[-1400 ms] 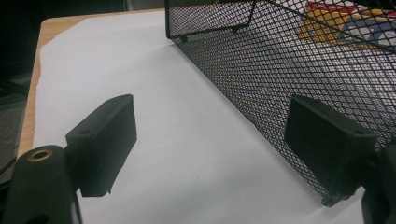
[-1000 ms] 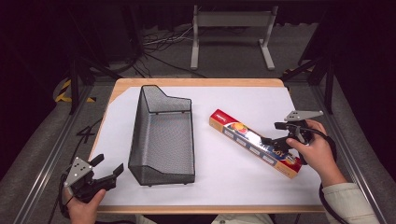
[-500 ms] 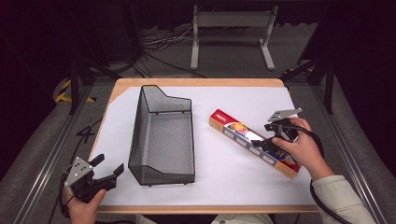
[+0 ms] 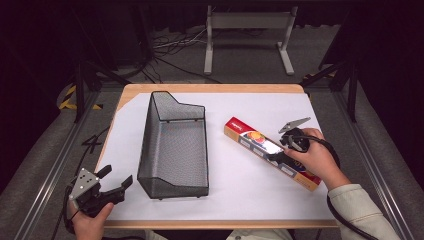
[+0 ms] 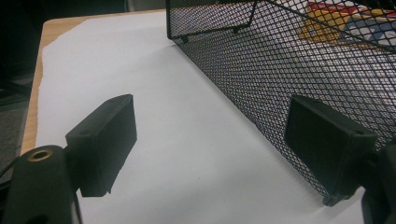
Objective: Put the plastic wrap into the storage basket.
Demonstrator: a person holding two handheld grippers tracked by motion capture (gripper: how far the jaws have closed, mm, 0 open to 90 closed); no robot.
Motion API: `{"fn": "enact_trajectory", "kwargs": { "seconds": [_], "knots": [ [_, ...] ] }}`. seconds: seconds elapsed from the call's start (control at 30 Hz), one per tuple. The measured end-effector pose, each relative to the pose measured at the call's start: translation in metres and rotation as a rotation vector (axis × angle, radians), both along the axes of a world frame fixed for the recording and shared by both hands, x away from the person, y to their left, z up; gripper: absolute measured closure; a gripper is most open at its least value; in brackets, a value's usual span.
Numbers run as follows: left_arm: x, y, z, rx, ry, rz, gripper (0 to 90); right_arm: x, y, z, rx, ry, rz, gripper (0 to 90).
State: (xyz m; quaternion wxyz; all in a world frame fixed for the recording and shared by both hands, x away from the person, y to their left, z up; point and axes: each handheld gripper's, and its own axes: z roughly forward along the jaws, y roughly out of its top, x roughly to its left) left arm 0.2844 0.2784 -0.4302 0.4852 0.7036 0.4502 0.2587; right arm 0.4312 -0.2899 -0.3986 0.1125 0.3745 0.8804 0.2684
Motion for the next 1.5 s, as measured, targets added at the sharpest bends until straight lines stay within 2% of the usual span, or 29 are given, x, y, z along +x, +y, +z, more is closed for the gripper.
{"fn": "enact_trajectory", "kwargs": {
  "seconds": [0.27, 0.43, 0.47, 0.57, 0.73, 0.9, 1.03, 1.17, 1.33, 1.4, 1.5],
  "knots": [
    [0.000, 0.001, 0.000, -0.003, -0.001, 0.000, 17.8, 0.004, 0.012, -0.005, -0.056, 0.056, 0.024, 21.4],
    [-0.001, 0.001, 0.000, -0.007, 0.000, 0.003, 17.7, 0.006, 0.015, -0.007, -0.089, 0.065, 0.030, 29.1],
    [-0.001, 0.001, 0.000, -0.004, 0.001, 0.000, 17.7, 0.007, 0.015, -0.008, -0.106, 0.077, 0.039, 35.2],
    [-0.001, 0.001, 0.000, -0.005, 0.001, 0.001, 17.7, 0.007, 0.015, -0.007, -0.125, 0.078, 0.058, 38.7],
    [-0.001, 0.001, 0.000, -0.004, 0.002, 0.001, 17.7, 0.006, 0.017, -0.007, -0.145, 0.066, 0.066, 39.5],
    [-0.001, 0.002, 0.000, -0.004, 0.000, 0.002, 17.7, 0.004, 0.016, -0.007, -0.147, 0.038, 0.068, 39.8],
    [-0.002, 0.005, -0.002, 0.000, 0.004, 0.013, 17.5, 0.001, 0.014, -0.001, -0.130, 0.044, 0.057, 40.0],
    [-0.003, 0.014, -0.005, -0.039, 0.009, 0.043, 17.5, -0.003, 0.014, 0.007, -0.120, 0.028, 0.051, 40.0],
    [-0.004, 0.019, -0.006, -0.072, 0.015, 0.059, 17.6, -0.009, 0.016, 0.020, -0.084, 0.012, 0.038, 40.0],
    [-0.005, 0.017, -0.005, -0.068, 0.009, 0.053, 17.6, -0.011, 0.017, 0.026, -0.072, 0.009, 0.033, 40.0],
    [-0.005, 0.012, -0.004, -0.040, 0.002, 0.042, 17.6, -0.013, 0.019, 0.034, -0.063, -0.003, 0.027, 39.9]
  ]
}}
